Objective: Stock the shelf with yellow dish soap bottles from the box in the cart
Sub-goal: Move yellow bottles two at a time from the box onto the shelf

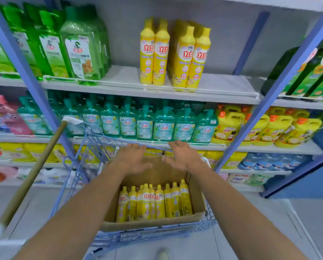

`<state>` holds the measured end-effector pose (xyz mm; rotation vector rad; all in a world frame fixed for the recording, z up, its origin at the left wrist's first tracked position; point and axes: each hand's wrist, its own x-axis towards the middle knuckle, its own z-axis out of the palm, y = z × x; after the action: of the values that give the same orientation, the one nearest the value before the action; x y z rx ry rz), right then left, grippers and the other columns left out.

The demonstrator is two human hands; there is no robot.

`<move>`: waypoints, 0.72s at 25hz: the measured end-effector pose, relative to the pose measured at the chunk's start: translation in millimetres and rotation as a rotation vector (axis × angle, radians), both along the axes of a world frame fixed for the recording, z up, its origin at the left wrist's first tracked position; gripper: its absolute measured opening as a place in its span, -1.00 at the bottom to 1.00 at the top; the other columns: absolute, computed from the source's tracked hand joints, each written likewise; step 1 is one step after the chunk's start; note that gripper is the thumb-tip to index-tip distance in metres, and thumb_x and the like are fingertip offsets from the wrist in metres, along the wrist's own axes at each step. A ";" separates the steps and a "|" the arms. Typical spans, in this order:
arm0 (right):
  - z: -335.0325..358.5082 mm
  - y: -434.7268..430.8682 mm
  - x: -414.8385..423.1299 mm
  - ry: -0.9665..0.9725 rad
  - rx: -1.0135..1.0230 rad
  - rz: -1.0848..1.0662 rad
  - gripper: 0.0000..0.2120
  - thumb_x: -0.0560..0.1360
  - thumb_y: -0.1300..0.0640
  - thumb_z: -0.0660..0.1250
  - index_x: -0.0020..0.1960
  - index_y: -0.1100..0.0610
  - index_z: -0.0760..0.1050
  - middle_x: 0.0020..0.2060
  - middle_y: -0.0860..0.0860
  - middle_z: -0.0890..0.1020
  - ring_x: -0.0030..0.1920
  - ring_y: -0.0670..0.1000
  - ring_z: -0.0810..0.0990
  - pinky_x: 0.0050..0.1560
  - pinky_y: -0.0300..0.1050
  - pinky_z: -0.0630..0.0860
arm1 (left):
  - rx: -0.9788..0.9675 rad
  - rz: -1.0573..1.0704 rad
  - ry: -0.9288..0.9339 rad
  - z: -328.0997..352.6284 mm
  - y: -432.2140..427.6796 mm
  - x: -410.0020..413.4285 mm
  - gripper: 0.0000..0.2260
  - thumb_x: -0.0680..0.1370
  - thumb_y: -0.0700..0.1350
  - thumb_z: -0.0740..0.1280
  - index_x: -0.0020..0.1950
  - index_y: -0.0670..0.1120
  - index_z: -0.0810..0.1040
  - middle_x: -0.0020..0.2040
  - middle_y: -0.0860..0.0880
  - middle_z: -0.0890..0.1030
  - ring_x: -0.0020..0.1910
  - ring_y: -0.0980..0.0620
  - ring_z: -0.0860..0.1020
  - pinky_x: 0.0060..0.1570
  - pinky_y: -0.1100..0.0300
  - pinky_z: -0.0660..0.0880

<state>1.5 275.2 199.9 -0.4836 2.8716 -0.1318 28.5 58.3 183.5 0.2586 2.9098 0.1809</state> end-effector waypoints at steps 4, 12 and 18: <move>-99.0 -8.4 15.3 -0.182 -0.004 0.005 -0.28 0.57 -0.28 0.22 0.56 0.13 0.19 0.47 0.17 0.35 0.46 0.24 0.32 0.31 0.16 0.43 | 0.040 0.107 -0.201 -104.4 -18.6 25.1 -0.28 0.50 0.33 0.27 0.50 -0.08 0.28 0.42 -0.18 0.41 0.40 -0.21 0.37 0.38 -0.09 0.35; -241.8 9.7 -2.5 -0.362 0.024 -0.143 -0.34 0.59 -0.26 0.22 0.52 0.13 0.24 0.41 0.15 0.39 0.43 0.22 0.36 0.29 0.13 0.43 | 0.055 0.200 -0.457 -250.1 -17.1 11.1 -0.29 0.50 0.30 0.30 0.51 -0.08 0.24 0.42 -0.18 0.41 0.40 -0.23 0.37 0.30 -0.12 0.43; -314.7 55.8 -39.7 -0.414 0.019 -0.453 -0.30 0.57 -0.19 0.29 0.54 0.19 0.19 0.44 0.20 0.33 0.37 0.26 0.43 0.27 0.11 0.48 | 0.117 0.233 -0.477 -324.7 8.6 -31.1 -0.25 0.52 0.30 0.30 0.54 -0.12 0.19 0.41 -0.19 0.42 0.41 -0.22 0.38 0.28 -0.11 0.44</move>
<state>-38.2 331.0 -114.8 0.1895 2.5155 -0.2457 -2.5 66.9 -141.3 -0.0984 2.4484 0.3922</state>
